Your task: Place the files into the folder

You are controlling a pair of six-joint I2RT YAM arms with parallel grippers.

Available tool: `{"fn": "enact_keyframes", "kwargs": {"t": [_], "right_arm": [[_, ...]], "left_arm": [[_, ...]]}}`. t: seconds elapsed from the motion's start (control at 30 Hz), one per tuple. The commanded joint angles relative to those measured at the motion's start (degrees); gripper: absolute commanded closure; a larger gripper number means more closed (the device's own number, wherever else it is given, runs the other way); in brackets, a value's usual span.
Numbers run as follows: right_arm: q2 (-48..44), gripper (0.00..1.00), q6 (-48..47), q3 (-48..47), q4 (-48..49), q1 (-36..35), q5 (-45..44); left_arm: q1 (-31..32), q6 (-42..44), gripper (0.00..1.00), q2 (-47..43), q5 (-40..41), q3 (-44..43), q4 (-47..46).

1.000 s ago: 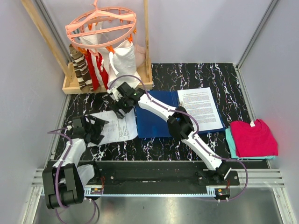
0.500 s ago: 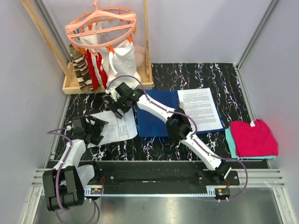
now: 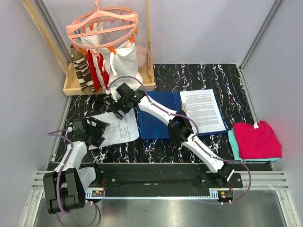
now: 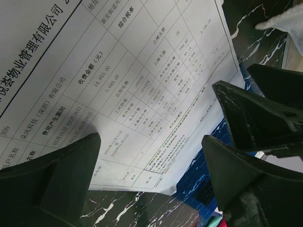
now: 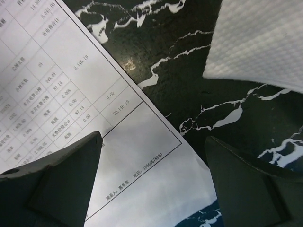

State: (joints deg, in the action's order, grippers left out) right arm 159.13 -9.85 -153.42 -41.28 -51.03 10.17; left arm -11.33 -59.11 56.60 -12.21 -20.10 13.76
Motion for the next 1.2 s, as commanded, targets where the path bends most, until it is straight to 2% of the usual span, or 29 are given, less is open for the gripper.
{"fn": "enact_keyframes", "kwargs": {"t": [0.0,0.27,0.47,0.87,1.0,1.17], "right_arm": [[1.9,0.0,-0.1,-1.4,1.0,-0.7,1.5],[-0.3,0.0,3.1,4.4,1.0,-0.8,5.0],[-5.0,0.06,9.5,12.1,1.1,-0.9,9.4],[-11.1,0.11,19.9,16.2,0.9,-0.9,17.7],[-12.1,0.12,19.9,16.8,0.9,-0.9,18.0],[-11.4,0.06,14.5,15.4,1.3,-1.0,17.2]], "left_arm": [[-0.3,1.9,0.01,-0.8,2.0,0.6,1.2],[-0.3,2.1,0.01,-1.0,2.6,0.1,1.3],[-0.3,2.2,0.01,0.4,3.3,-0.5,0.7],[-0.3,2.0,0.01,1.6,3.6,0.2,-0.7],[-0.3,2.3,0.01,1.1,3.5,0.4,-0.5],[-0.3,2.9,0.01,0.7,3.1,0.6,-0.2]]}}
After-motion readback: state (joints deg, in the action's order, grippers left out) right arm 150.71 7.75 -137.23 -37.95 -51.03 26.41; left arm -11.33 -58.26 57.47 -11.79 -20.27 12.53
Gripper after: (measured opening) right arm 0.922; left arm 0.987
